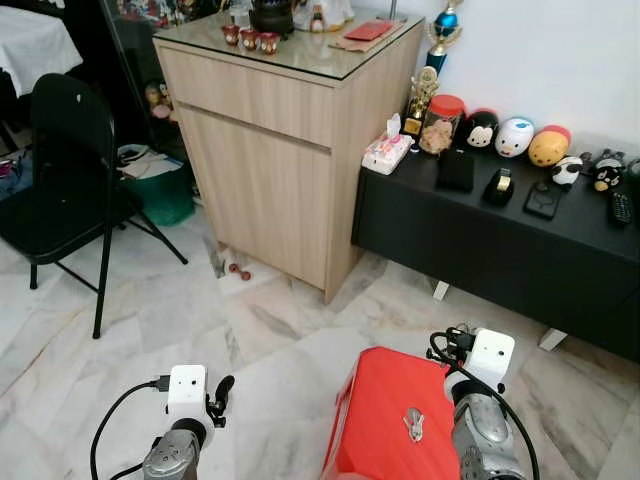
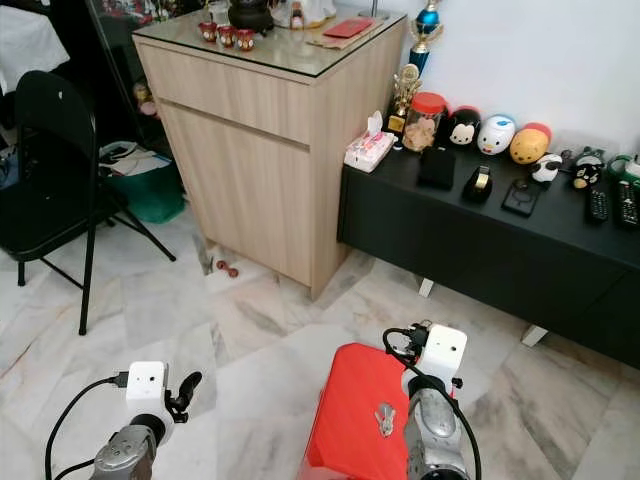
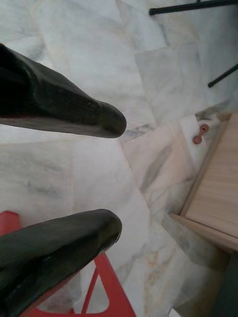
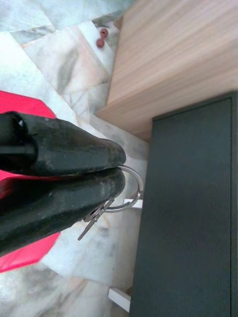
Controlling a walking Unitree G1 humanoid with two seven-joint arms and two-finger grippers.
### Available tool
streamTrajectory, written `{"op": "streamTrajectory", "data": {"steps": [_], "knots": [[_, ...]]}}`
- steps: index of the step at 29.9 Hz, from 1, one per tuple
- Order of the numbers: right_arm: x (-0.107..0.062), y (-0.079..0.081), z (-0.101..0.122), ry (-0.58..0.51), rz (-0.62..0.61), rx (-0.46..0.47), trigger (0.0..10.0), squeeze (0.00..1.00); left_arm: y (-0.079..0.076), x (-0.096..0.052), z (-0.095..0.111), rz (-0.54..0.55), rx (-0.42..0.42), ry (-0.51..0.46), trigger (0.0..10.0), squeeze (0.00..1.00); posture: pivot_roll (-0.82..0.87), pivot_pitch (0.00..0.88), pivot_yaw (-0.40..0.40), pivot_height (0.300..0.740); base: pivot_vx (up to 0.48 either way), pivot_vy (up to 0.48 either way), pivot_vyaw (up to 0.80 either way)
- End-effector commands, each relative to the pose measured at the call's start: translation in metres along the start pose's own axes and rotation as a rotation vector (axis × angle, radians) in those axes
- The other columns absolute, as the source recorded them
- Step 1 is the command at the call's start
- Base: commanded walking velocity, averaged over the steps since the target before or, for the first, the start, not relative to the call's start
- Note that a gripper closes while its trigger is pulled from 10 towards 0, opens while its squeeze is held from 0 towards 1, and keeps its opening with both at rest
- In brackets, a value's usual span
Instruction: Hang keys on a hook
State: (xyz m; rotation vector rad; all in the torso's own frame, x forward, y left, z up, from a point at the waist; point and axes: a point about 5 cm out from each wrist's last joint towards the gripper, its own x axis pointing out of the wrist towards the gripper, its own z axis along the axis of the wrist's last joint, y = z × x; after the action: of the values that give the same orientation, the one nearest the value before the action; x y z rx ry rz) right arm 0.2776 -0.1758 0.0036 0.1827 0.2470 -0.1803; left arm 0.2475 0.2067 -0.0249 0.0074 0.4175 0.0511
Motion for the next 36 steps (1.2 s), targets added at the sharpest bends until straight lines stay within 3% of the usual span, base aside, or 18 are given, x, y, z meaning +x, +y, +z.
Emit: {"op": "streamTrajectory", "data": {"steps": [1,31,36], "knots": [[0.0015,0.0011,0.0014,0.002,-0.003,0.007,10.0,0.00,0.0003,-0.0021,-0.0063,0.007,-0.025,0.032,10.0,0.00,0.15,0.003,-0.037,0.740,-0.307,0.000,0.00],[0.0028,0.0046,0.0011,0.011,0.003,0.008,10.0,0.00,-0.0003,-0.0004,-0.0025,0.005,-0.029,0.015,10.0,0.00,0.15,0.009,-0.040,0.740,-0.316,0.000,0.00],[0.0028,0.0037,0.0008,0.012,-0.002,0.006,10.0,0.00,-0.0020,-0.0008,-0.0038,-0.005,-0.015,0.021,10.0,0.00,0.15,0.007,-0.040,0.740,0.000,0.000,0.00]]}}
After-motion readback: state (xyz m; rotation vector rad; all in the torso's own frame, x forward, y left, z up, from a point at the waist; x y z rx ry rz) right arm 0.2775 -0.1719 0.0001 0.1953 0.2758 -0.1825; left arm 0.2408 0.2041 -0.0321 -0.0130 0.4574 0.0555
